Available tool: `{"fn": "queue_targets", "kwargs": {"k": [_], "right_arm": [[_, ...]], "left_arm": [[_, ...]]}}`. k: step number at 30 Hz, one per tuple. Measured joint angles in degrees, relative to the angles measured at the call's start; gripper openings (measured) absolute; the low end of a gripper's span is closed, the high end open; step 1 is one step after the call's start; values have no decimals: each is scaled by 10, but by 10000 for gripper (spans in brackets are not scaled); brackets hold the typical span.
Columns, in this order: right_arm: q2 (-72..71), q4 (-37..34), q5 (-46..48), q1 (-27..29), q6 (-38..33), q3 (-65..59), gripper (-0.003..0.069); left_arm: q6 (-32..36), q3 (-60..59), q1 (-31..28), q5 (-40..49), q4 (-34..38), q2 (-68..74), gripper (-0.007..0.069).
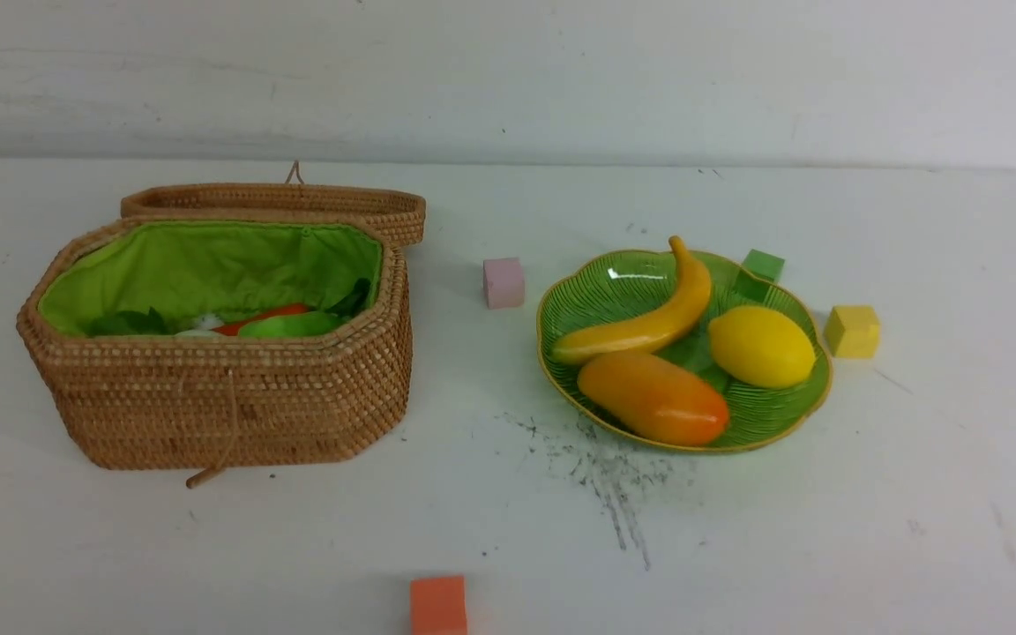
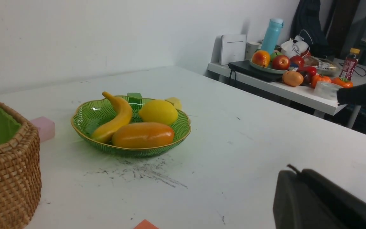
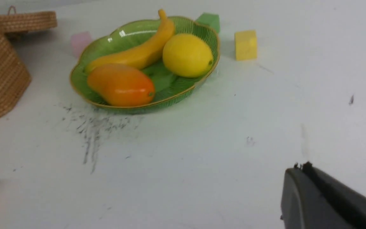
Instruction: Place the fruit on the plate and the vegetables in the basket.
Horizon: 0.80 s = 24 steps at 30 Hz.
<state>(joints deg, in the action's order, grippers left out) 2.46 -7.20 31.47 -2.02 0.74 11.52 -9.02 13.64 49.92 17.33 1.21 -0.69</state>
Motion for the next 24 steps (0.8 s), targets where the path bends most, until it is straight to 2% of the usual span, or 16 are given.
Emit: {"fn": "queue_targets", "kwargs": {"k": [5,24], "right_arm": [[-30,3,-68,9,-17,-119,-18],[-31,9,-87,9,-21,-124,-14]], "left_arm": [[0,0,0,0,0,0,-11],[0,0,0,0,0,-1,0]]}}
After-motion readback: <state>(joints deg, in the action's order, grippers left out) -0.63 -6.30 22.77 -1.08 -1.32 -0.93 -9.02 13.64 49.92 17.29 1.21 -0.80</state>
